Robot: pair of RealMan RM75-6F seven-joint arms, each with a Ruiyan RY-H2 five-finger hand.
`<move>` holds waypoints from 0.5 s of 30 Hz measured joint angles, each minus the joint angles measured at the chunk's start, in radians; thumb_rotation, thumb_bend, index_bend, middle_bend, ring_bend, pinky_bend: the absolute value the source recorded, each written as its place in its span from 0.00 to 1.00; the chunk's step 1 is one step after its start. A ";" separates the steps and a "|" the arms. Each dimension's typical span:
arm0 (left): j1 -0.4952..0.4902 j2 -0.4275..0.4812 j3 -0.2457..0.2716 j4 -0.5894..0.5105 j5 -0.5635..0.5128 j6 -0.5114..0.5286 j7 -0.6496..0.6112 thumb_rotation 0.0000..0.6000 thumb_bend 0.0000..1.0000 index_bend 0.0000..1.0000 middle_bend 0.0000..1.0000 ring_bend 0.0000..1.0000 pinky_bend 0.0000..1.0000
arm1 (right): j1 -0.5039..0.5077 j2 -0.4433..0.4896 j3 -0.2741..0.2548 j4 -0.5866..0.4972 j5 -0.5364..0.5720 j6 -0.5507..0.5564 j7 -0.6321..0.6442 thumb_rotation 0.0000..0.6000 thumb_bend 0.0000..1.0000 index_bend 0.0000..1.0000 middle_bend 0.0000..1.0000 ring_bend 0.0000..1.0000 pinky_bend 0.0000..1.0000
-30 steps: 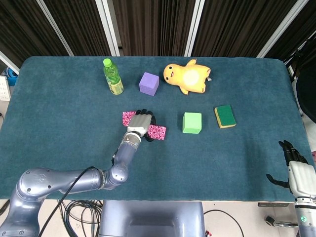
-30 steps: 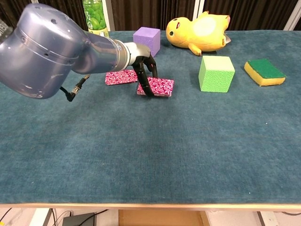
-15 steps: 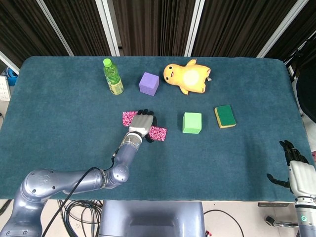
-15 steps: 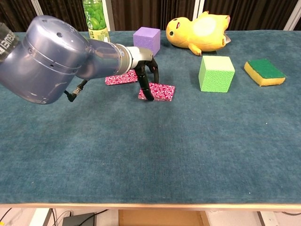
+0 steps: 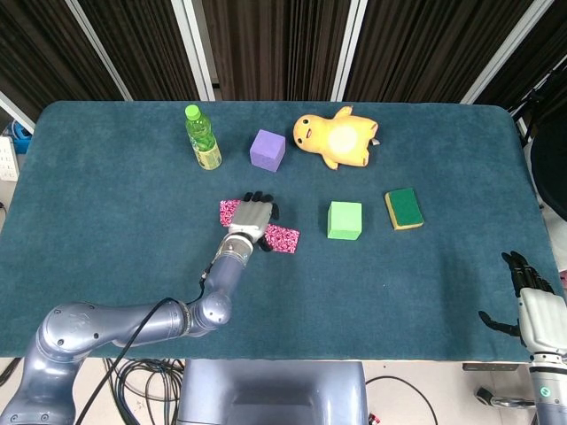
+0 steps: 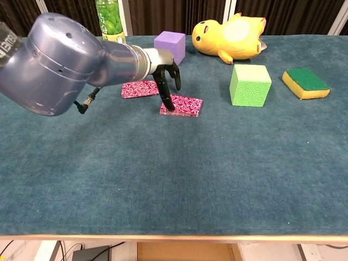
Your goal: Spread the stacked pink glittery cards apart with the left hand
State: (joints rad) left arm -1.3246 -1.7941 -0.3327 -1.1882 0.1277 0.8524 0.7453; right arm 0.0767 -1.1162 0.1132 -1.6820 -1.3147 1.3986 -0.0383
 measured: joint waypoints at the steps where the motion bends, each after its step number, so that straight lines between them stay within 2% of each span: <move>1: 0.004 0.006 -0.004 -0.007 0.001 -0.003 -0.005 1.00 0.15 0.42 0.17 0.00 0.00 | 0.000 0.000 0.000 -0.001 0.000 0.000 -0.001 1.00 0.15 0.08 0.05 0.13 0.23; 15: -0.003 -0.003 -0.013 -0.014 -0.007 -0.012 -0.008 1.00 0.15 0.45 0.18 0.00 0.00 | 0.000 0.001 0.001 -0.002 0.005 -0.001 -0.001 1.00 0.15 0.08 0.05 0.13 0.23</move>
State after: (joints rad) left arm -1.3273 -1.7976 -0.3458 -1.2018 0.1208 0.8400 0.7370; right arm 0.0763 -1.1149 0.1140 -1.6842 -1.3099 1.3979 -0.0390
